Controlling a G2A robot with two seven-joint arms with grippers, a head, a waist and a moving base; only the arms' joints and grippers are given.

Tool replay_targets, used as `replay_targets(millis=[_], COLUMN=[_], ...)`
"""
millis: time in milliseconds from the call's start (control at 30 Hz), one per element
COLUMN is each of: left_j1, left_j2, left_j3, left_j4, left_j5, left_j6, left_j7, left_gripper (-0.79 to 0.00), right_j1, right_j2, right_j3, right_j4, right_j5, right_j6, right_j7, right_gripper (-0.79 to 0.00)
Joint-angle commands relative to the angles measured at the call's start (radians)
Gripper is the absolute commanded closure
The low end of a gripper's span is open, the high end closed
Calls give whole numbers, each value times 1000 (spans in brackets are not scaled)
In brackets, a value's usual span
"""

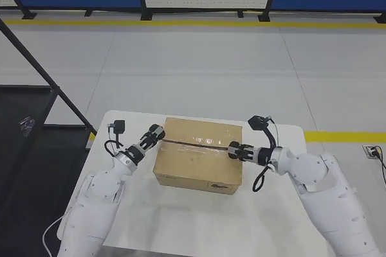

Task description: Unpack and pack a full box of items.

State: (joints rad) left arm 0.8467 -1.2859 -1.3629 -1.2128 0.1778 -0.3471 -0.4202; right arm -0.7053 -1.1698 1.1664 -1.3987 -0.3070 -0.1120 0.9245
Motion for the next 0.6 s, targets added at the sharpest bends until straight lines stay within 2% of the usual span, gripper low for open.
replay_targets(millis=[0, 300, 567], left_j1=[13, 67, 80], left_j2=[3, 15, 21], left_j3=[-10, -48, -57], left_j4=[-9, -50, -65], left_j5=[-2, -9, -20], left_j6=[-3, -1, 5], left_j7=[1, 7, -2], left_gripper=[0, 0, 0], right_j1=[37, 208, 268], right_j2=[-12, -75, -106], right_j3=[-47, -199, -244], right_j4=[46, 309, 382], right_j5=[10, 87, 116], right_j6=[0, -31, -47], right_j7=[-9, -59, -105], right_gripper=[0, 0, 0])
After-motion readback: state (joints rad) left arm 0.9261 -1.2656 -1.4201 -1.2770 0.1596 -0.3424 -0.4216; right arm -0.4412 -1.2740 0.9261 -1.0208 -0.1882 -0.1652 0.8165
